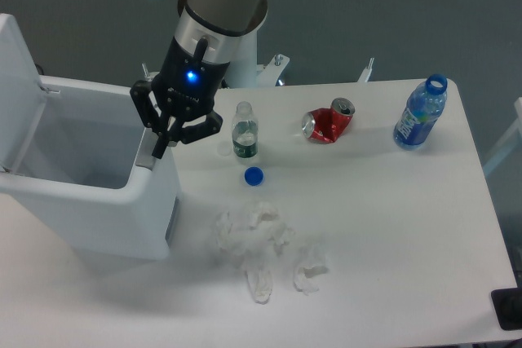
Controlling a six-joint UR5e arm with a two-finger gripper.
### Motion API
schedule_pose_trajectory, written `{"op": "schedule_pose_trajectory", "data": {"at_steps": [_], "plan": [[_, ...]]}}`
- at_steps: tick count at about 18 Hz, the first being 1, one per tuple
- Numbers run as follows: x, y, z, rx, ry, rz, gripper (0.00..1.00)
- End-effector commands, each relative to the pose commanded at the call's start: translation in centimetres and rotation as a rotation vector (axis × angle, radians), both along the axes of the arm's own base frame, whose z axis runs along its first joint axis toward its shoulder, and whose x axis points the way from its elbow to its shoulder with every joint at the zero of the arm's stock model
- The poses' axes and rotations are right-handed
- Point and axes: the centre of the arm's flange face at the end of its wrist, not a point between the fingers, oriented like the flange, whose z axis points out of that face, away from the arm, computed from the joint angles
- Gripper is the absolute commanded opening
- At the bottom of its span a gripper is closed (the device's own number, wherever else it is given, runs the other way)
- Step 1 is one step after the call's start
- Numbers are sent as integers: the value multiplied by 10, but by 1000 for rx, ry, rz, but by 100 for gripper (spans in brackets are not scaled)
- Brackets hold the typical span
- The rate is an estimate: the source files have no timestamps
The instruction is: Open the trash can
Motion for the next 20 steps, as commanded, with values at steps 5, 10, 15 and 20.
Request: {"op": "schedule_pose_trajectory", "data": {"at_steps": [5, 10, 15, 20], "plan": [[-34, -6, -3, 21, 54, 24, 100], [-73, -12, -37, -94, 164, 12, 100], [-112, -22, -57, -183, 273, 2, 100], [-140, -24, -80, -212, 357, -79, 100]]}}
